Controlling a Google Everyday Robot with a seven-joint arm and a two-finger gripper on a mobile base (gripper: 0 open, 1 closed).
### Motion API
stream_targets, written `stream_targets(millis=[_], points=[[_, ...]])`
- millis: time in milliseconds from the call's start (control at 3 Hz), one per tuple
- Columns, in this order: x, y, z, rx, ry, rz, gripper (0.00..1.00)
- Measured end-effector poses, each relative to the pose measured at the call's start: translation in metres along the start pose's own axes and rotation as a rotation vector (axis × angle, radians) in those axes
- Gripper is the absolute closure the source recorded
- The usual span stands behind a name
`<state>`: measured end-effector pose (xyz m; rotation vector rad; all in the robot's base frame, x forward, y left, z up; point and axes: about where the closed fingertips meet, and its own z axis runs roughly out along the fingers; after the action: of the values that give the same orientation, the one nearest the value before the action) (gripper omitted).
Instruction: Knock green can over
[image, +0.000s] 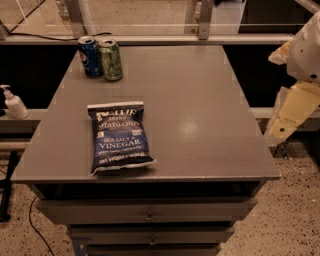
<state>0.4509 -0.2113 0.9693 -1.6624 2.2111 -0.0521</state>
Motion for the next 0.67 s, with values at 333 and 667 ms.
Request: stream_targets(millis=[333,667], points=[[-0.021,-0.023,0.03,0.013,-0.145,0.033,0.0],[-0.06,-0.058,0.062,0.027,-0.333,0.057,0.0]])
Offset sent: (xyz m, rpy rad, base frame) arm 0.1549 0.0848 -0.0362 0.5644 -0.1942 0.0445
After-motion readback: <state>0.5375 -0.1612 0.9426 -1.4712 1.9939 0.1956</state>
